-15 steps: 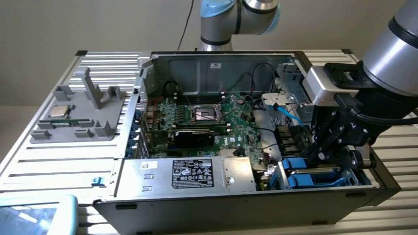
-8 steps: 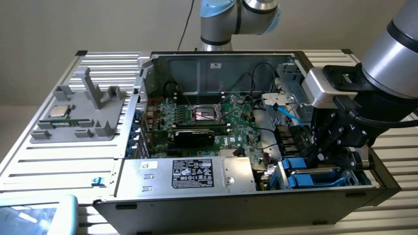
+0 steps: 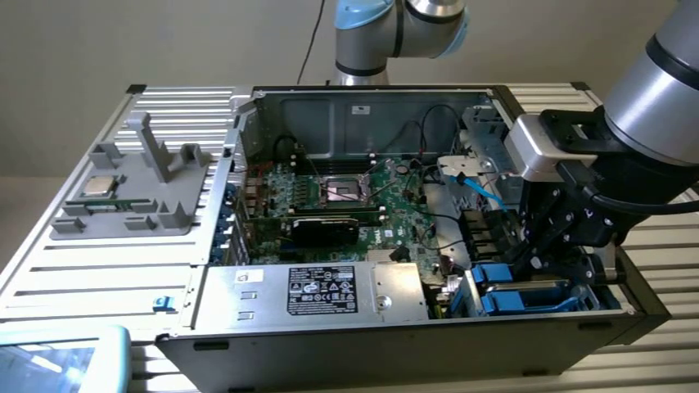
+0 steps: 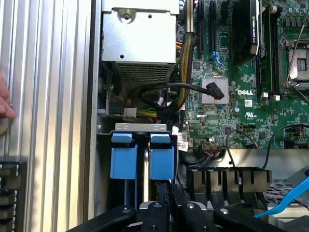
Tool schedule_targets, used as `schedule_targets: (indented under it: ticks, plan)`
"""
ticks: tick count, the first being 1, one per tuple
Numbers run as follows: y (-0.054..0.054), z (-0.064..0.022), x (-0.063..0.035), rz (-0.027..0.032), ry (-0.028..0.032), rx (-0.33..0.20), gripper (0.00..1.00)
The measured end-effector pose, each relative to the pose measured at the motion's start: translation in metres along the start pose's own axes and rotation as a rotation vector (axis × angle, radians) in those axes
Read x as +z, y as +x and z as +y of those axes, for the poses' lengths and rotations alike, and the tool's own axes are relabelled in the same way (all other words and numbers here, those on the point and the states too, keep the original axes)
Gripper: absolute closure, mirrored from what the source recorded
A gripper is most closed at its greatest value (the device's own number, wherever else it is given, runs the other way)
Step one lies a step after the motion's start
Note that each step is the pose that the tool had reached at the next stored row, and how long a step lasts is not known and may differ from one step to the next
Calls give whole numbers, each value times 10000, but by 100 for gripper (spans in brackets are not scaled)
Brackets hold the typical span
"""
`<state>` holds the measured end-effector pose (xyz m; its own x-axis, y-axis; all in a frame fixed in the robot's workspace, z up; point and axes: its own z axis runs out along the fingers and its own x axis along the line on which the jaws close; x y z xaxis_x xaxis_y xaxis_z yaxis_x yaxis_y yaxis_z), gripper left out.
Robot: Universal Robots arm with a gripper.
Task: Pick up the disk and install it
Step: 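Insert the second disk wire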
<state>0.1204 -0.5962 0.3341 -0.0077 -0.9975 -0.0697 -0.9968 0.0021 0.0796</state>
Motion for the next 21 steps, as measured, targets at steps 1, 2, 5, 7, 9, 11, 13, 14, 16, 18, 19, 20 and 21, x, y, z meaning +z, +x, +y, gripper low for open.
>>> schedule_targets:
  ticks: [1, 2, 5, 7, 9, 11, 13, 14, 16, 18, 19, 20, 21]
  plan:
    - [0, 0, 0, 1, 0, 0, 84]
    - [0, 0, 0, 0, 0, 0, 84]
    - [0, -1, 1, -5, 2, -1, 76]
    - [-5, 0, -11, -2, 12, -3, 76]
    - [-12, 3, -44, 10, 29, -2, 70]
    - [-20, 8, -100, 51, 46, 1, 70]
    - [-30, 13, -165, 105, 55, 4, 70]
    - [-33, 16, -198, 123, 57, 6, 70]
    - [-41, 22, -287, 156, 59, 9, 70]
    - [-48, 20, -377, 185, 59, 11, 70]
    - [-51, 18, -411, 194, 59, 11, 70]
    - [-58, 17, -436, 209, 60, 13, 70]
    - [-68, 15, -455, 233, 60, 15, 70]
